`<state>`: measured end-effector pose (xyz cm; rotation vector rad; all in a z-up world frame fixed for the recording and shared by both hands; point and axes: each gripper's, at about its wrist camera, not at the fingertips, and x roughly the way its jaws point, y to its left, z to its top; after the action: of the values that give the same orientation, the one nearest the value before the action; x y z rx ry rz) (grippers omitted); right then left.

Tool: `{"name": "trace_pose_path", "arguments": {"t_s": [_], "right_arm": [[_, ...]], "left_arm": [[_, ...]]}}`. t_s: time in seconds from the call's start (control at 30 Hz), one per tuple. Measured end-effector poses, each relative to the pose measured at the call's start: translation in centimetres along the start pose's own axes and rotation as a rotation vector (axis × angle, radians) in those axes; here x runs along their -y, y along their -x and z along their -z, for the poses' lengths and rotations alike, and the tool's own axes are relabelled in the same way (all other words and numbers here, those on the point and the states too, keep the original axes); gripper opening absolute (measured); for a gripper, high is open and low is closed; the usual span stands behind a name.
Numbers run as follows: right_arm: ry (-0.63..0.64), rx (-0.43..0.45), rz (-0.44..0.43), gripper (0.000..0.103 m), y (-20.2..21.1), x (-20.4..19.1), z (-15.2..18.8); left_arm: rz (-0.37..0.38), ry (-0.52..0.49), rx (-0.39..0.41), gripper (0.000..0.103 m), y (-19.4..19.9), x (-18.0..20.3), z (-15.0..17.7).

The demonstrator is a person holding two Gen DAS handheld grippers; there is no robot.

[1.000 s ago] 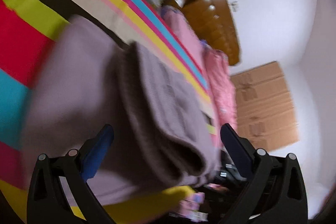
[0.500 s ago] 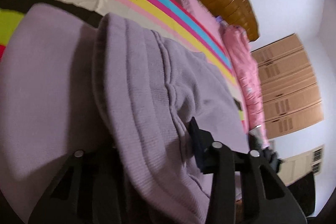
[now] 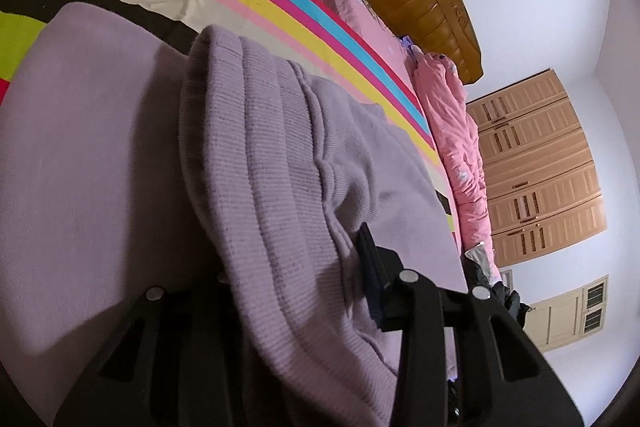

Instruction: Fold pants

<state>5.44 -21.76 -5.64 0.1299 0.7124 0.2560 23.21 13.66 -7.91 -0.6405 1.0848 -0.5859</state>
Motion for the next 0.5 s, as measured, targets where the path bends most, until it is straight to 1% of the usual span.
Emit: {"name": "trace_pose_path", "arguments": {"t_s": [0.03,0.1,0.17,0.2,0.23,0.27,0.3,0.33,0.37,0.4,0.43,0.5], "right_arm": [[-0.032,0.016,0.026,0.090,-0.5,0.0,-0.2],[-0.073,0.044,0.046,0.090,-1.1,-0.1,-0.7],[-0.067,0.059,0.085,0.090,-1.5,-0.6,-1.0],[-0.037,0.053,0.118,0.090,-2.0,-1.1,-1.1],[-0.005,0.026,0.151,0.090,-2.8,-1.6,-1.2],[0.004,0.005,0.162,0.089,-3.3,-1.6,-0.8],[-0.006,0.002,0.169,0.089,-3.6,-1.5,-0.6],[-0.022,0.013,0.168,0.089,-3.6,-1.3,-0.5],[-0.027,0.024,0.182,0.090,-3.6,-1.1,-0.4],[-0.022,0.029,0.188,0.090,-3.6,-1.0,-0.3],[-0.020,0.029,0.185,0.091,-3.5,-0.8,-0.3],[-0.014,0.022,0.192,0.091,-3.4,-0.7,-0.4]], "left_arm": [[0.004,0.003,0.001,0.040,0.0,-0.1,-0.1],[0.003,0.000,0.009,0.041,0.0,0.0,0.0],[-0.009,-0.004,0.024,0.044,0.1,0.2,0.3],[-0.017,-0.014,0.032,0.046,0.1,0.5,0.5],[-0.023,-0.019,0.036,0.049,0.2,0.7,0.6],[-0.024,-0.019,0.037,0.051,0.2,0.7,0.6],[-0.018,-0.017,0.034,0.055,0.2,0.8,0.6],[-0.014,-0.014,0.029,0.058,0.2,0.9,0.5],[-0.017,-0.008,0.016,0.058,0.1,1.0,0.5],[-0.040,0.008,0.013,0.044,0.2,1.2,0.4],[-0.060,0.016,0.010,0.034,0.4,1.7,0.2],[-0.074,-0.077,0.026,0.026,1.6,4.6,-0.4]]}}
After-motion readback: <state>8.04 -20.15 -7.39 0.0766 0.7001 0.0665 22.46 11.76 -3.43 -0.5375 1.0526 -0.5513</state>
